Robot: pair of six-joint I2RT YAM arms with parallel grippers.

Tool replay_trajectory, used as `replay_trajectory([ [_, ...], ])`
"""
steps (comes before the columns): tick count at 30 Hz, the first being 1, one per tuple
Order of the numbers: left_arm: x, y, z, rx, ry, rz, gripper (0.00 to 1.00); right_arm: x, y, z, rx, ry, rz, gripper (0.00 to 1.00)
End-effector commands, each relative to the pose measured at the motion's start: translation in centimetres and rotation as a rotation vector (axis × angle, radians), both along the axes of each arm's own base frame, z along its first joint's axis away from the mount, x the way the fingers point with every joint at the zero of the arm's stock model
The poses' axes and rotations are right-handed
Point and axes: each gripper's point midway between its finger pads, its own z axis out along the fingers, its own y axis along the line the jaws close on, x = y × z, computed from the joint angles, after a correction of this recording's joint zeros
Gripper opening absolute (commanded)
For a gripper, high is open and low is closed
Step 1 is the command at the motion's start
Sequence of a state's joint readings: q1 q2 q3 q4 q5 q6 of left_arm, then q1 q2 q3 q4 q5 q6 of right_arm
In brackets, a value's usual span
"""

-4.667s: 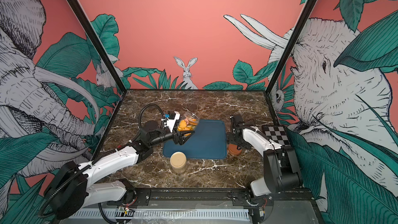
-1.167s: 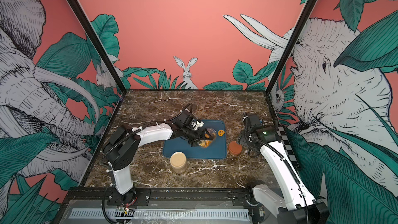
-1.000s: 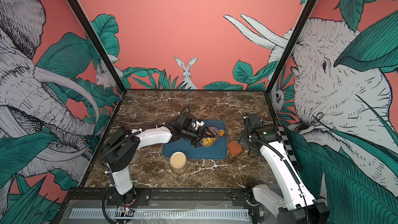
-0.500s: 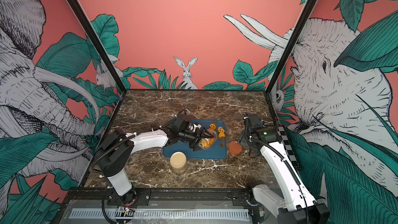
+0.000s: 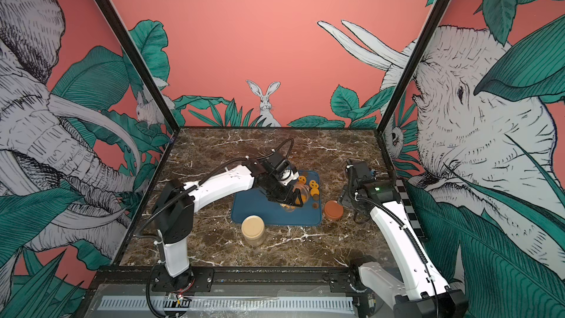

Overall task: Pour the cookies out of the jar
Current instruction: Pour the cookies in the jar onto the tray.

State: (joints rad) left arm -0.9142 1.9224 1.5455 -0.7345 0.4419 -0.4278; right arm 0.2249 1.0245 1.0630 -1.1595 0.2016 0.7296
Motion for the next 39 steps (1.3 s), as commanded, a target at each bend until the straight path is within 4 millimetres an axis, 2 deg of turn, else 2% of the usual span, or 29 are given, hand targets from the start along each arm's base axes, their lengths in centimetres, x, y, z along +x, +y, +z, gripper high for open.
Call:
replay_trajectory([
  [1,0.4,2.0,0.4,0.159,-0.174,-0.115,0.0,-0.3,-0.6,1.2,-0.017,-0.016,-0.017,0.86],
  [4,0.9,2.6,0.8,0.243,-0.265,-0.163,0.0,-0.4,-0.6,1.3,-0.012,-0.02,-0.018,0.86],
  [9,1.3,2.8,2.4,0.375,-0.537,-0.318,0.0,-0.4,-0.5,1.1,0.0,-0.021,-0.02,0.86],
  [13,1.5,3.0,1.6,0.526,-0.705,-0.457,0.0,-0.3,-0.4,1.3,0.008,-0.033,-0.025,0.86],
  [18,1.3,2.6,1.0,0.554,-0.743,-0.514,0.0,-0.5,-0.6,1.4,-0.001,-0.029,-0.028,0.86],
  [21,1.6,2.3,1.9,0.582,-0.811,-0.549,0.0,-0.6,-0.7,1.4,0.0,-0.032,-0.032,0.86],
  [26,0.7,1.9,3.3,0.576,-0.832,-0.624,0.0,-0.6,-0.7,1.4,0.006,-0.037,-0.037,0.85],
  [30,0.4,2.8,0.1,0.642,-0.828,-0.732,0.0,-0.7,-0.7,1.3,0.006,-0.037,-0.041,0.85],
  [32,0.7,3.6,-0.3,0.735,-0.832,-0.763,0.0,-0.7,-0.7,1.2,0.01,-0.035,-0.042,0.85],
  [37,1.0,3.2,1.0,0.716,-0.888,-0.761,0.0,-0.8,-0.8,1.4,0.009,-0.044,-0.048,0.85],
  [39,1.0,3.1,2.1,0.704,-0.895,-0.744,0.0,-0.9,-1.0,1.5,0.008,-0.045,-0.053,0.85],
])
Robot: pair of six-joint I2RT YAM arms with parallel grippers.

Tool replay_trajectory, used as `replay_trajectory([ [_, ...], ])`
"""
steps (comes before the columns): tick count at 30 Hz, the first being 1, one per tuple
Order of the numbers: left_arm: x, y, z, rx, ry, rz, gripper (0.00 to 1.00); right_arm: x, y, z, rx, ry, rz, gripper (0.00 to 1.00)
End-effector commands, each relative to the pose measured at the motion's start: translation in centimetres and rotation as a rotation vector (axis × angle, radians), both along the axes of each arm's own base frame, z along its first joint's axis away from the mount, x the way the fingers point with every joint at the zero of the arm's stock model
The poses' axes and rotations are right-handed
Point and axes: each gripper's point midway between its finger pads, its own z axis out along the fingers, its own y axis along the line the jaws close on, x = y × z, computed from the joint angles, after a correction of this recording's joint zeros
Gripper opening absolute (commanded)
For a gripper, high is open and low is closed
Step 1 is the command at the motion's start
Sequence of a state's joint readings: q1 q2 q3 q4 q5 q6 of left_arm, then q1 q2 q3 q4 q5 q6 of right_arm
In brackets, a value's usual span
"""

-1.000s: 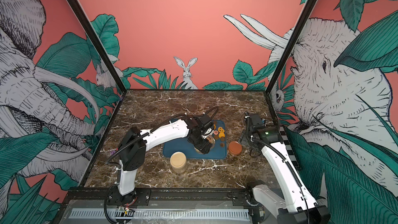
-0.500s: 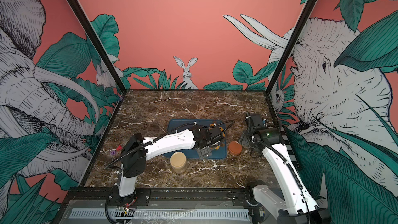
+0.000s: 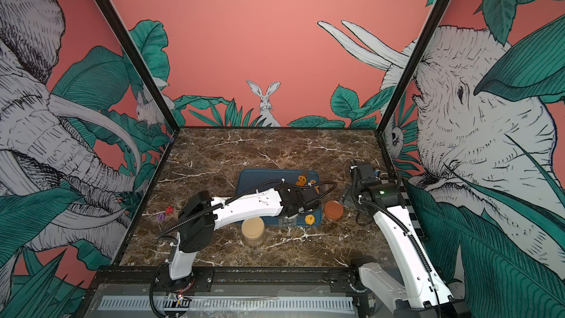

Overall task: Pour the cookies out of the jar
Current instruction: Pour the cookies in the jar onto the tray.

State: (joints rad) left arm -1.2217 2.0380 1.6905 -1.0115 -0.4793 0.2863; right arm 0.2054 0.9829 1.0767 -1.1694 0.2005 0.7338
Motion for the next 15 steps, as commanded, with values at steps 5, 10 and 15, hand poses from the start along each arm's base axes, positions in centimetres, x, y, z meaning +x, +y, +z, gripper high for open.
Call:
replay_trajectory([
  [5,-0.4,0.2,2.4,-0.068,-0.004,-0.058,0.0,-0.8,-0.7,0.4,-0.007,-0.005,-0.037,0.85],
  [10,-0.9,1.4,2.8,-0.044,0.024,0.003,0.0,-0.8,-0.8,0.6,-0.008,-0.005,-0.04,0.85],
  [15,-1.2,0.9,5.4,-0.15,0.029,0.015,0.0,-0.6,-0.6,0.4,0.005,0.002,-0.037,0.85],
])
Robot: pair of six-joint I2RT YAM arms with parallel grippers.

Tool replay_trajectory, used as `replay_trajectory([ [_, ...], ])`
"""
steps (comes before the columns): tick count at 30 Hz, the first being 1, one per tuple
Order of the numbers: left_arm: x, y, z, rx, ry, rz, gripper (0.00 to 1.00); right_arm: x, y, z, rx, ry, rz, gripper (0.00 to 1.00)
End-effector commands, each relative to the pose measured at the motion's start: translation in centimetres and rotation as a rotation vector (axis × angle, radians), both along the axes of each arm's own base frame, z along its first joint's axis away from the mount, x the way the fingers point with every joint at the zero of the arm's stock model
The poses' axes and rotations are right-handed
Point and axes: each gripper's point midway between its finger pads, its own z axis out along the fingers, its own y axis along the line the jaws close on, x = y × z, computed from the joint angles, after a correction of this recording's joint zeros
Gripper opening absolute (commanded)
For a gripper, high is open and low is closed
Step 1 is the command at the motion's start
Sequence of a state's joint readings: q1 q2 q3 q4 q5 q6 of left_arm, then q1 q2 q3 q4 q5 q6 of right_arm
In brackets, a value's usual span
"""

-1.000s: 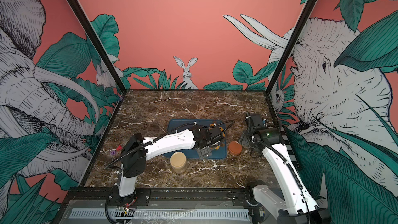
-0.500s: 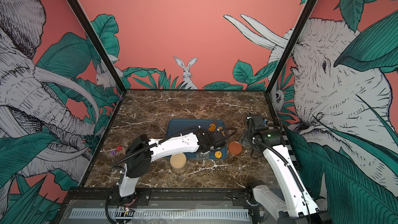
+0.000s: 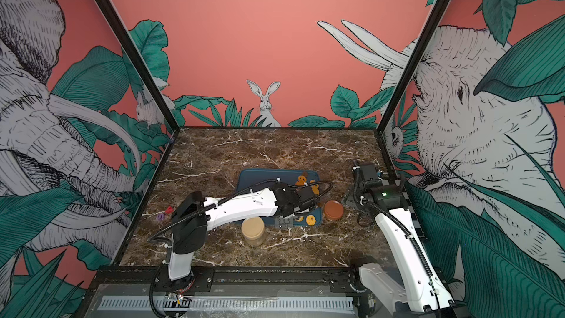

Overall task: Pour the cookies out of the jar
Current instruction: Pour the cookies in the jar onto the tray.

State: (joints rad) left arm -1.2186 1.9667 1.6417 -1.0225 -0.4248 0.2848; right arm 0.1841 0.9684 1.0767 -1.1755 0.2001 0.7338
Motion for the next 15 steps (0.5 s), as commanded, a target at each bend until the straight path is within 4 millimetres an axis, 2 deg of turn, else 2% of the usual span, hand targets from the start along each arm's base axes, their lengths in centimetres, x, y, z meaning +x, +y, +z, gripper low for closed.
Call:
replay_trajectory([
  [1,-0.3,-0.1,4.6,-0.124,-0.004,0.025,0.0,-0.3,-0.1,0.2,0.006,0.01,-0.015,0.85],
  [4,-0.6,-0.1,5.3,-0.151,0.011,0.033,0.0,-0.2,-0.1,0.3,0.003,0.007,-0.012,0.85],
  [8,0.0,0.4,6.2,-0.206,0.019,0.091,0.0,-0.2,0.0,0.0,0.007,0.018,-0.003,0.86],
  [11,0.6,0.4,7.2,-0.295,0.044,0.141,0.0,-0.1,0.2,-0.1,0.014,0.017,0.002,0.86],
  [15,2.1,-0.1,9.6,-0.498,0.063,0.238,0.0,0.3,0.7,-0.7,0.031,0.032,0.02,0.87],
])
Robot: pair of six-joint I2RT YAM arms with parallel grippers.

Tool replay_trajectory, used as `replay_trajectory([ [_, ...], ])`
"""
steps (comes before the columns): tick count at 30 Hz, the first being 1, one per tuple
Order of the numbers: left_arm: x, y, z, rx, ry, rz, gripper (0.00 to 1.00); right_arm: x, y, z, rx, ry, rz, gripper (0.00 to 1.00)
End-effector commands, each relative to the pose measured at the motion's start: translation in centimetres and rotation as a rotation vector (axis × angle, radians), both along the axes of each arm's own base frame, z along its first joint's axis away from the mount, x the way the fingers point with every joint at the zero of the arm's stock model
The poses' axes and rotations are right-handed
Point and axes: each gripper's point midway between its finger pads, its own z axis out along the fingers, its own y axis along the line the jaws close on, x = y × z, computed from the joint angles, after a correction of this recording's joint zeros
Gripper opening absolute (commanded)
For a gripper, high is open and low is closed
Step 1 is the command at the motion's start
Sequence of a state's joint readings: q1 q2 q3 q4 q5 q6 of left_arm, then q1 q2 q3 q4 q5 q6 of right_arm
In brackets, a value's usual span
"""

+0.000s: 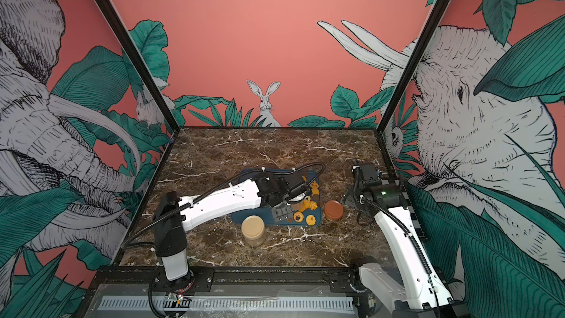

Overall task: Pour the cookies out of the jar
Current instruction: Pour the cookies in the jar onto the tray, then adjust the lid at the center of the board.

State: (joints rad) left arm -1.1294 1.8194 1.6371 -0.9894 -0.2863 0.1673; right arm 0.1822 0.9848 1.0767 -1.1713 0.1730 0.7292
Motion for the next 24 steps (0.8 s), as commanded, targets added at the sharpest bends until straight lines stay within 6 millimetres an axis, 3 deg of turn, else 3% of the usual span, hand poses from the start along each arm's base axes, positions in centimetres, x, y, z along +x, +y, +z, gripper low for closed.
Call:
replay_trajectory([
  [1,1.1,-0.8,5.1,-0.289,0.001,0.111,0.0,0.2,0.5,-0.8,0.021,0.027,0.017,0.87],
  [8,1.2,-2.3,9.0,-0.706,0.072,0.175,0.0,0.1,2.3,-4.9,0.116,0.086,0.045,0.87],
  [15,0.8,-1.6,9.2,-0.766,0.07,0.194,0.0,-0.1,2.8,-7.9,0.106,0.186,0.103,0.88],
  [18,0.6,-1.1,9.7,-0.817,0.047,0.19,0.0,0.2,2.6,-8.8,0.073,0.211,0.133,0.92],
  [24,0.7,0.1,11.6,-0.923,-0.018,0.208,0.0,1.1,3.3,-9.7,0.039,0.236,0.177,0.99],
])
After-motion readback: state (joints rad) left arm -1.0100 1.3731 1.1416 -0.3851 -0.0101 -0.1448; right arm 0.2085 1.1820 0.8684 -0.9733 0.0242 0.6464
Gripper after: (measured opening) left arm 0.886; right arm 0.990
